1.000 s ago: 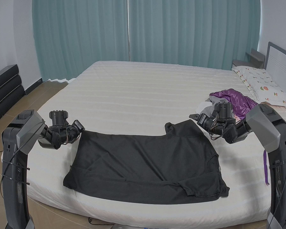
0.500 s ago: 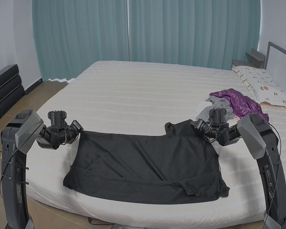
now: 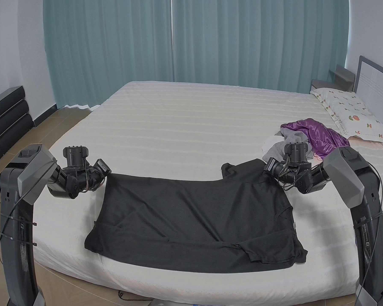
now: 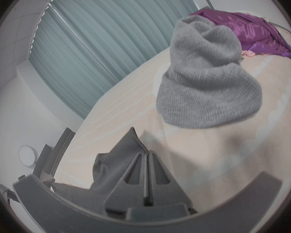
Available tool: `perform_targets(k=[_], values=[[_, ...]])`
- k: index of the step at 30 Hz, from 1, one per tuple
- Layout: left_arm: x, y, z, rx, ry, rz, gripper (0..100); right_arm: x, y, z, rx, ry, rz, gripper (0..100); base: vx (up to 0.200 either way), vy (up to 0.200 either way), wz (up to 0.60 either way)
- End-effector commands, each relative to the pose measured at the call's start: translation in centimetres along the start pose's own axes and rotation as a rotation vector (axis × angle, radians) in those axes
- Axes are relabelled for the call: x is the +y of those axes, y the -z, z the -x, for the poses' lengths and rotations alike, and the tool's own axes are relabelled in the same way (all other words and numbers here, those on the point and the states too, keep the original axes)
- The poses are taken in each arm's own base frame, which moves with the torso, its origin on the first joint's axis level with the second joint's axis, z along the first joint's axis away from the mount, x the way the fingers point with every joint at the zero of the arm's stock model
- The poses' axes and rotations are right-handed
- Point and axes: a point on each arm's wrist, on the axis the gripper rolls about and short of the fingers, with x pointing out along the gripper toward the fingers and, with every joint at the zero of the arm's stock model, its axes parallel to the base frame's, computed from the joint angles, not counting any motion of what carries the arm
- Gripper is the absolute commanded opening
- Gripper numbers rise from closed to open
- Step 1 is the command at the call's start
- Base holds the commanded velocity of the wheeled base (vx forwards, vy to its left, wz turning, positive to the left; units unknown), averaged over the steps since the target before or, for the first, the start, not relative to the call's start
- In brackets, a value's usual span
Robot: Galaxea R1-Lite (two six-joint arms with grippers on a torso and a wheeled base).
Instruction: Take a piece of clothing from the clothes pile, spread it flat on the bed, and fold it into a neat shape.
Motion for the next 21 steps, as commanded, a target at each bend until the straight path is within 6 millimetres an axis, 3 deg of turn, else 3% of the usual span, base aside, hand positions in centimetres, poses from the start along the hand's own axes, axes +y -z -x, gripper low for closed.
perform_targets(k=[1,5,21], values=[[-0.7,-0.7,0.7,-0.021,0.011,-0.005,0,0.5,-2.0,1.1,-0.054,-0.017,-0.007,0,0.0,0.0,0.0],[-0.9,-1.5,1.5,-0.04,0.011,0.0,0,0.1,-1.3,1.8,-0.06,-0.022,-0.059,0,0.0,0.0,0.0],[-0.9,-2.1,2.4,-0.072,0.034,-0.003,0,-0.1,-2.9,3.4,-0.19,-0.078,-0.069,0,0.0,0.0,0.0]])
